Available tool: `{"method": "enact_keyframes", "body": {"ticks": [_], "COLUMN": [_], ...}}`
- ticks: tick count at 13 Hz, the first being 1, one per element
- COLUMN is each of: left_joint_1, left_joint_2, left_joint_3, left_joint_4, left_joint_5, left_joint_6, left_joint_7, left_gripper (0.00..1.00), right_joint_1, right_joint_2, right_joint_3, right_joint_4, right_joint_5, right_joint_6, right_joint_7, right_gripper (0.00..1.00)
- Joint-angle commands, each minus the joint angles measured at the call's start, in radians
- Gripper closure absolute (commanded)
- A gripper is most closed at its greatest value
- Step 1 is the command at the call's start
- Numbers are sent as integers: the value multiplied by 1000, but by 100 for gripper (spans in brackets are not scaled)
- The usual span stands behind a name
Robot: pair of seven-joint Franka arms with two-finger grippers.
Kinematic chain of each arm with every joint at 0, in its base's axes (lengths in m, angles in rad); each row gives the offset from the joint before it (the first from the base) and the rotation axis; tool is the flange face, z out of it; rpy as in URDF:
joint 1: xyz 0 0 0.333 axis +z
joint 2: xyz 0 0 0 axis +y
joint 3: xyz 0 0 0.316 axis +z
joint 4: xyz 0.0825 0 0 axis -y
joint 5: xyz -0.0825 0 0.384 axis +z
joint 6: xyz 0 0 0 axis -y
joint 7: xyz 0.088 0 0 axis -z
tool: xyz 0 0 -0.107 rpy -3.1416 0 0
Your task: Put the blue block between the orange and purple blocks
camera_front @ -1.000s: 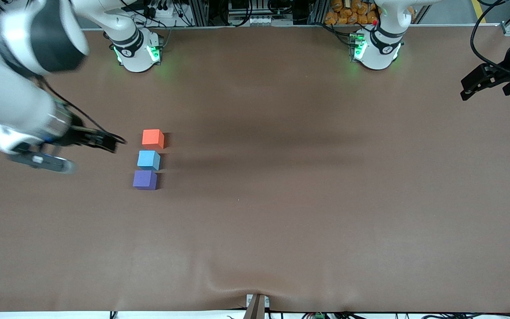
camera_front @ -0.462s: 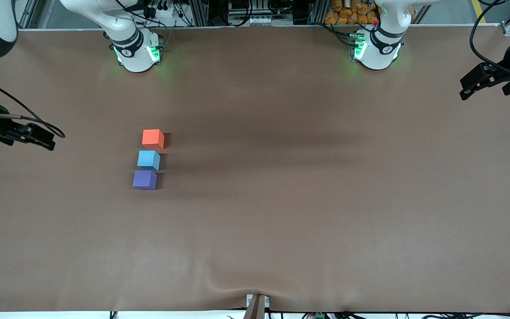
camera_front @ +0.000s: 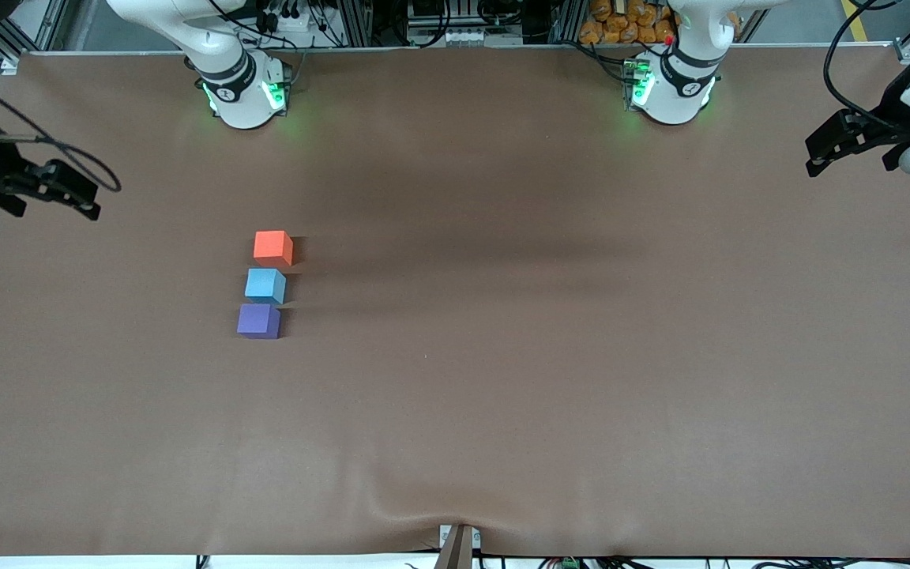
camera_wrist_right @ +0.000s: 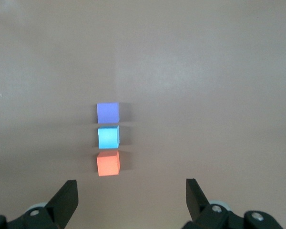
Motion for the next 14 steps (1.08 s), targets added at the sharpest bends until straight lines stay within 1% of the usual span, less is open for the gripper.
{"method": "enact_keyframes", "body": {"ticks": [1,4,5,6,11,12,13,14], "left_joint_1": [10,8,8,8,9,11,13,13], "left_joint_2": [5,5,5,5,5,5,6,8], "left_joint_3": [-3,-2,-3,-3,-2,-2,-2,-2], "left_joint_4": [50,53,53,53,59,59,59,57], "left_joint_5": [-11,-9,-9,-11,-11,-11,-12,-12], "left_joint_6": [-18,-20,-20,-20,-38,-43,-47,-47], "left_joint_7": [28,27,25,25,13,13,13,11], "left_gripper": [0,0,0,0,0,0,0,0], "right_joint_1": [-11,4,-2,3,-19,-48,-92,-114], "right_joint_2": [-63,-69,-66,-68,-65,-63,-63,-63], "right_joint_3": [-3,3,0,3,-14,-9,9,46], "right_joint_4": [-83,-75,-35,-24,-18,-20,-21,-21], "right_joint_5": [-7,-9,-7,-7,3,38,75,83], "right_joint_6": [40,25,22,-7,-12,-12,-10,-9], "right_joint_7": [-45,-33,-44,-44,-45,-48,-55,-64], "right_gripper": [0,0,0,0,0,0,0,0]}}
